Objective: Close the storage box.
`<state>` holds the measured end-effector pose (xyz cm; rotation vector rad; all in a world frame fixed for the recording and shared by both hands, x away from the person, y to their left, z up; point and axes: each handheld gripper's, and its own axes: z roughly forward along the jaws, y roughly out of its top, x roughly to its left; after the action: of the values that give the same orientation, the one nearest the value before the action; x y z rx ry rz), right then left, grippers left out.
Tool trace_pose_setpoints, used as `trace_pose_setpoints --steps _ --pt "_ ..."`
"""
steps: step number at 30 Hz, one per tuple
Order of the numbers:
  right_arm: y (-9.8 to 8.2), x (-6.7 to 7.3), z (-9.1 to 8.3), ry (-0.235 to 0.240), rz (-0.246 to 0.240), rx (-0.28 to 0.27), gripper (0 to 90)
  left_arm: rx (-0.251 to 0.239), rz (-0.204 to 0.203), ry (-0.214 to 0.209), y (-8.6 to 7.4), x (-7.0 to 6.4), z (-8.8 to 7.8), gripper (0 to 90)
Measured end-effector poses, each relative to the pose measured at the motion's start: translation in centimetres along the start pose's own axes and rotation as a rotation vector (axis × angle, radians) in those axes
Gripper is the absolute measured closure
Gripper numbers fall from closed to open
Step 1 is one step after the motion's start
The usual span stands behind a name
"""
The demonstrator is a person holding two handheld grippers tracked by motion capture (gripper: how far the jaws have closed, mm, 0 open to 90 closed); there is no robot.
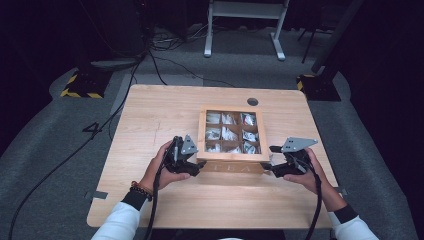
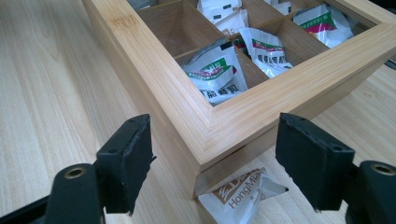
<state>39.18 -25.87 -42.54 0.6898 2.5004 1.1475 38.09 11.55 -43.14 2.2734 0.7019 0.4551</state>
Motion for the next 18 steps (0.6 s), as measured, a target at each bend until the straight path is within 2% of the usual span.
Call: trace_pose_setpoints --steps 8,18 --pt "-0.1 0.2 -0.8 -0.034 -0.027 0.001 24.3 -0.016 0.022 0.016 -0.1 0.0 -1.1 18.6" --pt "-0.3 0.5 -1.6 -0.058 -0.06 0.01 24.3 -0.001 0.051 0.044 -0.7 -0.2 -1.9 18.6"
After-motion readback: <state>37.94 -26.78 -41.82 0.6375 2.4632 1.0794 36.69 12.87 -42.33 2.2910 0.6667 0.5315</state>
